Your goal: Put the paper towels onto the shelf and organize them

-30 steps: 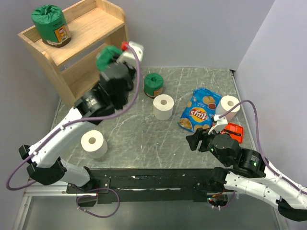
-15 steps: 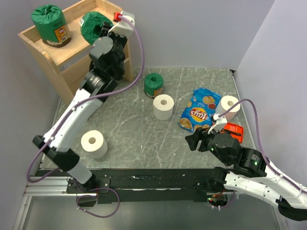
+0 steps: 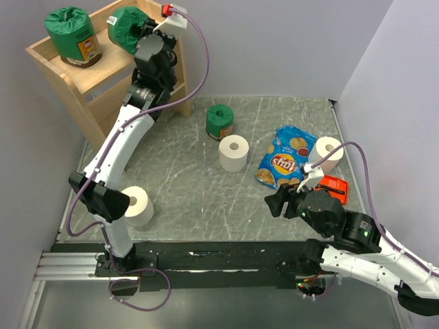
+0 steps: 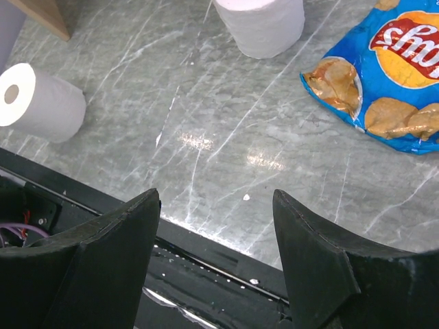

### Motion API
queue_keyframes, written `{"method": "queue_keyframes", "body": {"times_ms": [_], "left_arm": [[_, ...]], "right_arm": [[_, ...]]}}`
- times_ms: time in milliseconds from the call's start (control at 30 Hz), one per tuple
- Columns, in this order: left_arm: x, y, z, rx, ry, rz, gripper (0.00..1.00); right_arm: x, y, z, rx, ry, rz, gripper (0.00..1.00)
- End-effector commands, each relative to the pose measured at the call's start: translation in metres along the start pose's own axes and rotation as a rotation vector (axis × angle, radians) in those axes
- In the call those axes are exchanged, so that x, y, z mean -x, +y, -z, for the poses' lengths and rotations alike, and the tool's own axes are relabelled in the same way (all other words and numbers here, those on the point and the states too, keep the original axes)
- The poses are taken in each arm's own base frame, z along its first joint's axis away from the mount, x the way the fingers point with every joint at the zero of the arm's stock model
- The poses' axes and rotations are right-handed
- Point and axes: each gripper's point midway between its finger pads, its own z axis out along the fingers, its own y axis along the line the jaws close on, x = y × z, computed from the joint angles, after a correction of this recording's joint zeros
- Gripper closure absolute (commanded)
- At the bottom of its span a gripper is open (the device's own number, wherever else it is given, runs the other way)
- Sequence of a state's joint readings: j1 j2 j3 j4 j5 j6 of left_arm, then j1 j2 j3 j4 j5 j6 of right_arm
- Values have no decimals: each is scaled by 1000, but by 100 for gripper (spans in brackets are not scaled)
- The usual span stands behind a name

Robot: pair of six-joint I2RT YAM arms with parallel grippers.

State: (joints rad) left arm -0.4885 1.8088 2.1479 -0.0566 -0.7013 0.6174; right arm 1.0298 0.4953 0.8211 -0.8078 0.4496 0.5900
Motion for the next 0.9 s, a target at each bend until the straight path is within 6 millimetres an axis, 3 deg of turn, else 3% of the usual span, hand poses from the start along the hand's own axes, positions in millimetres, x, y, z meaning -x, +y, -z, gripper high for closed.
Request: {"method": "queue_keyframes", "body": {"times_ms": [0, 333, 867], "left_arm": [[35, 43, -4, 86, -106, 81, 70], [16, 55, -15, 120, -70, 61, 71], [2, 89, 3, 202, -13, 39, 72]], "right_arm": [[17, 3, 9, 11, -42, -30, 26], [18, 3, 10, 11, -47, -26, 26], [19, -2, 14, 8, -64, -32, 26]]}}
